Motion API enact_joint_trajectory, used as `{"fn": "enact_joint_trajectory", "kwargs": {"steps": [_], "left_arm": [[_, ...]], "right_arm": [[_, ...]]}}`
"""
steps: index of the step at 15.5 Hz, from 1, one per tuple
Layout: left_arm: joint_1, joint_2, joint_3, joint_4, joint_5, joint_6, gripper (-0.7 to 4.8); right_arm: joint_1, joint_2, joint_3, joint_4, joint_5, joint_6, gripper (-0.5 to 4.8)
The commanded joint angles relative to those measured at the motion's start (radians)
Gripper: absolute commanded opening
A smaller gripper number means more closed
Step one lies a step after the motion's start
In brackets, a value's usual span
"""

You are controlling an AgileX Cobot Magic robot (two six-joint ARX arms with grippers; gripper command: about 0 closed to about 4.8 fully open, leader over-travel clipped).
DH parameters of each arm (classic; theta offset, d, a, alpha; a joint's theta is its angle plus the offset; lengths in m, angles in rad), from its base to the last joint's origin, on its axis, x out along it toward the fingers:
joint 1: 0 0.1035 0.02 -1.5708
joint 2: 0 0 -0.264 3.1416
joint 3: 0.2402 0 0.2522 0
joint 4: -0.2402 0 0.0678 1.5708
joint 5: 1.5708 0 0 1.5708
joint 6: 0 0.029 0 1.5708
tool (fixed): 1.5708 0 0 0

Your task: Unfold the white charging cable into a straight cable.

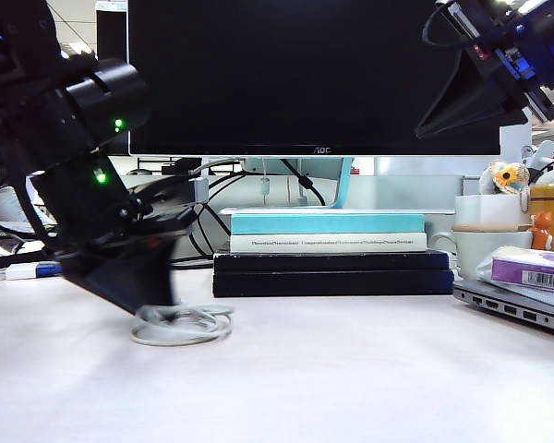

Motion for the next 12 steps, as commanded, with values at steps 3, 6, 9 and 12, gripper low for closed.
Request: {"fn": "enact_joint_trajectory", "kwargs": {"steps": [3,6,9,12], "left_arm": [[0.000,0.008,0.017,-0.023,0.010,0.072,-0.06],[0.000,0.006,0.136,-0.136,0.018,0.146,-0.06],[0.000,-0.019,0.289,-0.263,0.048,0.256,-0.06],[-0.002,-0.088,0.348,-0.347,0.151,0.514,-0.06]], "right_arm": [[0.000,-0.003,0.003,0.015,0.002,-0.004,0.02],[0.000,-0.003,0.003,0.014,0.000,-0.003,0.78],[0.000,-0.003,0.004,0.014,-0.007,0.031,2.04],[-0.015,-0.003,0.005,0.030,-0.198,0.116,2.17]]}}
